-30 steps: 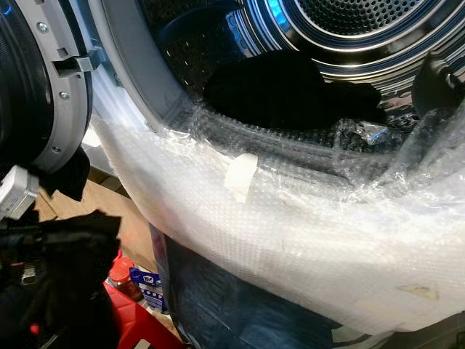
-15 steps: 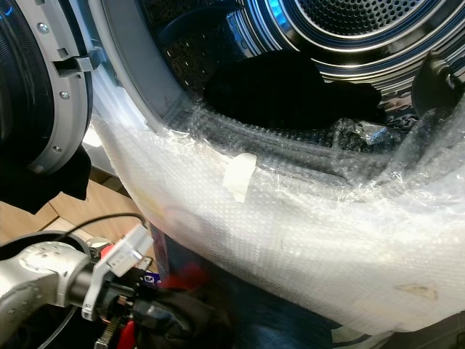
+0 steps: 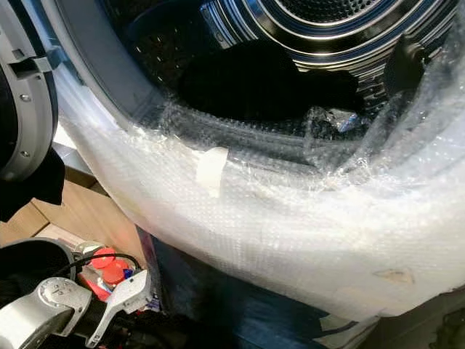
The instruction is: Clothes washing
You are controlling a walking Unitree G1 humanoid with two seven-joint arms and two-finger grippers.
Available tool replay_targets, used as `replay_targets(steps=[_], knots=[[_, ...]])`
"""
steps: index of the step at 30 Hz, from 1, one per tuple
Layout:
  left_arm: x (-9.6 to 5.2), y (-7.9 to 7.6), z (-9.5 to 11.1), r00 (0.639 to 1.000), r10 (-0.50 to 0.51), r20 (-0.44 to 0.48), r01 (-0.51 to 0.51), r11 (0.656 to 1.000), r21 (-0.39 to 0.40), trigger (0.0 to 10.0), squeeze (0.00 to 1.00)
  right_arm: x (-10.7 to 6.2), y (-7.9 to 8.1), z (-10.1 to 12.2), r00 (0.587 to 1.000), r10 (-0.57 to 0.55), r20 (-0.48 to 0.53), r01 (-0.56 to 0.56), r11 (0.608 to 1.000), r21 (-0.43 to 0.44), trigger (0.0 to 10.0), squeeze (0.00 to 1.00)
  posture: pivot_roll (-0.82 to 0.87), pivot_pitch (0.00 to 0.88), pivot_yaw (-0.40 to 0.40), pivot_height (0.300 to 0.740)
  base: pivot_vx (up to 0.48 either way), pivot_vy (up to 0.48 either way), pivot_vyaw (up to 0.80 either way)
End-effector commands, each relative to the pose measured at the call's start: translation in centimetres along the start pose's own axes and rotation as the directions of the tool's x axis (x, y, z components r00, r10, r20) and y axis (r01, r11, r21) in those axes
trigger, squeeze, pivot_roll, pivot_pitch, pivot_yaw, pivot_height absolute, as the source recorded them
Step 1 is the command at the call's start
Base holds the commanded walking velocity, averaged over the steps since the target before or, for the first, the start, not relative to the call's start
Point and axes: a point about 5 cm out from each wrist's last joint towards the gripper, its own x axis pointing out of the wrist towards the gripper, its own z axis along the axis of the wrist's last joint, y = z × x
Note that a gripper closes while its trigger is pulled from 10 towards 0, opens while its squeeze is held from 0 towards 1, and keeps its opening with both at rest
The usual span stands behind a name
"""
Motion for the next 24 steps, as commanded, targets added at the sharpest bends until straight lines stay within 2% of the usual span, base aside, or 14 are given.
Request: replay_targets(steps=[1, 2, 3, 5, 7, 8, 9, 11, 14, 16, 17, 18, 19, 24], knots=[[0.0, 0.0, -0.1, 1.0, 0.013, 0.002, -0.013, 1.0, 0.014, 0.0, 0.0, -0.2, 0.2, 2.3, 0.979, 0.119, 0.164, -0.121, 0.993, 0.004, 10.0, 0.0, 0.04, 0.072, 0.038, 0.74, 0.0, 0.0, 0.0], [0.1, 0.1, -0.2, 1.0, 0.014, 0.0, -0.014, 1.0, 0.019, 0.0, 0.0, -0.3, 0.2, 2.2, 0.975, 0.154, 0.162, -0.148, 0.988, -0.045, 10.0, 0.0, 0.04, 0.069, 0.038, 0.74, 0.0, 0.0, 0.0], [0.1, 0.2, -0.2, 1.0, 0.015, -0.001, -0.015, 1.0, 0.023, 0.0, 0.0, -0.6, 0.4, 1.6, 0.969, 0.216, 0.118, -0.198, 0.969, -0.146, 10.0, 0.0, 0.04, 0.067, 0.038, 0.74, 0.0, 0.0, 0.0], [0.2, 0.3, -0.2, 1.0, 0.017, 0.001, -0.017, 1.0, 0.026, 0.0, 0.0, -1.2, 0.7, 0.6, 0.948, 0.315, 0.048, -0.29, 0.917, -0.273, 10.0, 0.0, 0.03, 0.062, 0.038, 0.74, 0.0, 0.0, 0.0], [0.3, 0.3, -0.2, 1.0, 0.017, 0.0, -0.017, 0.999, 0.028, 0.0, 0.0, -1.4, 0.8, 0.5, 0.941, 0.333, 0.05, -0.307, 0.909, -0.281, 10.0, 0.0, 0.03, 0.062, 0.038, 0.74, 0.0, 0.0, 0.0], [0.3, 0.4, -0.2, 1.0, 0.014, -0.01, -0.014, 0.999, 0.037, 0.0, 0.0, -2.1, 0.9, 1.4, 0.899, 0.414, 0.141, -0.37, 0.892, -0.259, 10.0, 0.0, 0.03, 0.056, 0.035, 0.74, 0.0, 0.0, 0.0], [0.3, 0.4, -0.1, 1.0, 0.01, -0.013, -0.009, 0.999, 0.044, 0.0, 0.0, -2.6, 1.0, 2.0, 0.872, 0.451, 0.188, -0.399, 0.88, -0.259, 10.0, 0.0, 0.03, 0.055, 0.035, 0.74, 0.0, 0.0, 0.0], [0.4, 0.5, 0.1, 1.0, 0.008, -0.01, -0.007, 0.999, 0.05, 0.0, 0.0, -3.6, 1.1, 2.6, 0.826, 0.51, 0.239, -0.442, 0.85, -0.285, 10.0, 0.0, 0.02, 0.046, 0.032, 0.74, 0.0, 0.0, 0.0], [0.5, 0.8, 0.4, 1.0, 0.02, 0.003, -0.02, 0.998, 0.056, 0.0, 0.0, -3.9, 0.4, 2.6, 0.848, 0.477, 0.23, -0.394, 0.859, -0.327, 10.0, 0.0, 0.02, 0.042, 0.032, 0.74, 0.0, 0.0, 0.0], [0.7, 0.8, 0.4, 1.0, 0.018, 0.003, -0.018, 0.998, 0.058, 0.0, 0.0, -4.1, 0.3, 3.0, 0.835, 0.48, 0.269, -0.395, 0.863, -0.313, 10.0, 0.0, 0.01, 0.037, 0.033, 0.74, 0.0, 0.0, 0.0], [0.8, 0.8, 0.5, 1.0, 0.014, 0.005, -0.015, 0.998, 0.061, 0.0, 0.0, -4.3, 0.2, 3.3, 0.822, 0.487, 0.295, -0.405, 0.864, -0.3, 10.0, 0.57, 0.0, 0.031, 0.031, 0.74, 0.0, 0.0, 0.0], [1.0, 0.8, 0.6, 1.0, 0.01, 0.007, -0.01, 0.998, 0.064, 0.0, 0.0, -4.6, 0.2, 3.7, 0.804, 0.499, 0.324, -0.417, 0.861, -0.291, 10.0, 0.82, 0.0, 0.028, 0.031, 0.74, 0.0, 0.0, 0.0], [1.3, 0.8, 0.7, 1.0, -0.001, 0.009, 0.0, 0.997, 0.072, 0.0, 0.0, -5.3, 0.4, 4.3, 0.774, 0.521, 0.361, -0.441, 0.852, -0.283, 10.0, 1.0, 0.0, 0.027, 0.03, 0.74, 0.0, 0.0, 0.0], [1.9, 0.8, 1.2, 1.0, -0.014, 0.021, 0.012, 0.996, 0.083, 0.0, 0.0, -6.1, 1.0, 5.5, 0.737, 0.539, 0.408, -0.451, 0.842, -0.296, 10.0, 1.0, -0.01, 0.017, 0.027, 0.74, 0.0, 0.0, 0.0]])
